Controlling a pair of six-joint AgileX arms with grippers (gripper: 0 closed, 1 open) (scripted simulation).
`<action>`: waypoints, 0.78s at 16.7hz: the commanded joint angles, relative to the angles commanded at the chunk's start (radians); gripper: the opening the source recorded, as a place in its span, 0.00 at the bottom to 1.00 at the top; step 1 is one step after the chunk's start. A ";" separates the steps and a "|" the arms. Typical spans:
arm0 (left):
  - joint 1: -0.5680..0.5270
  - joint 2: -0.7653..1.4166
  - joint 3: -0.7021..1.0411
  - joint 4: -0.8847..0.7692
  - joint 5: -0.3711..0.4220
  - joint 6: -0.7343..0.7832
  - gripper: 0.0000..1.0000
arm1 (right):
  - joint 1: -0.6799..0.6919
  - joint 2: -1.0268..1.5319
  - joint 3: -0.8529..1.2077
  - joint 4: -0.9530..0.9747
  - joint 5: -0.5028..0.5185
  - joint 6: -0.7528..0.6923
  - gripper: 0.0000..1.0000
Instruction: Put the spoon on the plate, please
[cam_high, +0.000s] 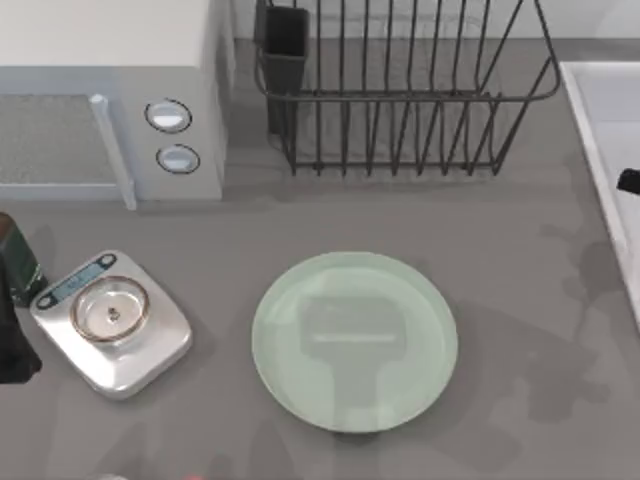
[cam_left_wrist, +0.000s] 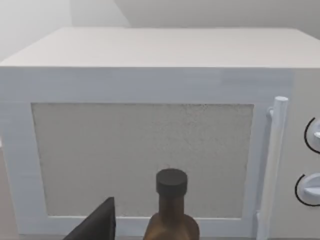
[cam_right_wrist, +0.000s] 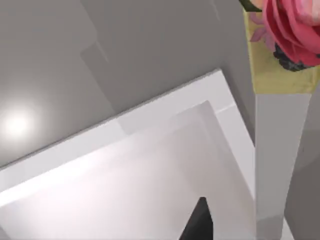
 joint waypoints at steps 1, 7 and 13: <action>0.000 0.000 0.000 0.000 0.000 0.000 1.00 | 0.059 0.042 0.037 -0.006 -0.004 -0.124 0.00; 0.000 0.000 0.000 0.000 0.000 0.000 1.00 | 0.405 0.255 0.249 -0.010 -0.024 -0.788 0.00; 0.000 0.000 0.000 0.000 0.000 0.000 1.00 | 0.658 0.376 0.409 0.016 -0.016 -1.204 0.00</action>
